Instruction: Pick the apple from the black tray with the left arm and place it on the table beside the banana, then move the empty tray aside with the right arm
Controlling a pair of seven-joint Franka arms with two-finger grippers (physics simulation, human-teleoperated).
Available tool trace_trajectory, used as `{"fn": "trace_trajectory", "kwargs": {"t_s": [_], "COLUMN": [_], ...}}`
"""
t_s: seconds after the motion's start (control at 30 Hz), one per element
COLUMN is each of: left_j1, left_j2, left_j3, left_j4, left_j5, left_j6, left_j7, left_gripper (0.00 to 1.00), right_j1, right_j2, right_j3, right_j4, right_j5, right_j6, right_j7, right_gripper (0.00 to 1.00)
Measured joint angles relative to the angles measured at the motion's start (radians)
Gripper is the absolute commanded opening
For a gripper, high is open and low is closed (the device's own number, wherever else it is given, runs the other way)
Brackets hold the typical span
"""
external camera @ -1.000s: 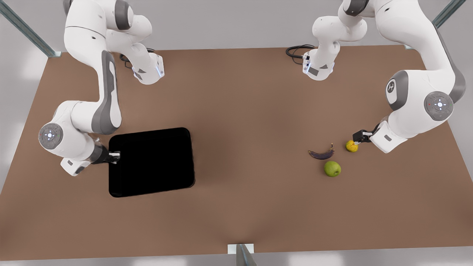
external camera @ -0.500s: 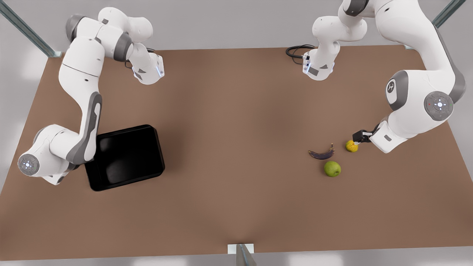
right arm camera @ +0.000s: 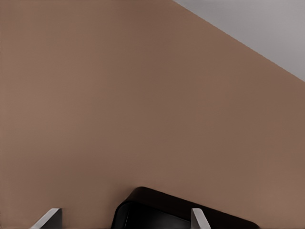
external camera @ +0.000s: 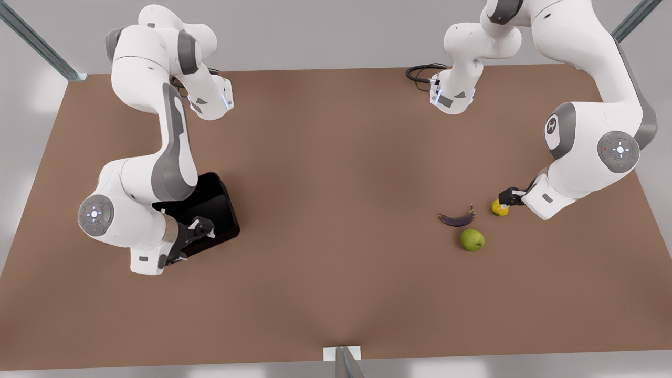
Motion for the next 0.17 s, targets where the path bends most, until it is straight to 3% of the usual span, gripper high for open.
{"fn": "trace_trajectory", "kwargs": {"t_s": [0.17], "left_j1": [0.000], "left_j2": [0.000], "left_j3": [0.000], "left_j4": [0.000], "left_j5": [0.001], "left_j6": [0.001], "left_j7": [0.001], "left_gripper": [1.00], "right_j1": [-0.006], "right_j2": [0.000], "right_j3": [0.008], "right_j4": [0.003], "right_j5": [-0.032], "right_j6": [-0.017], "right_j7": [0.088], "right_gripper": [1.00]}}
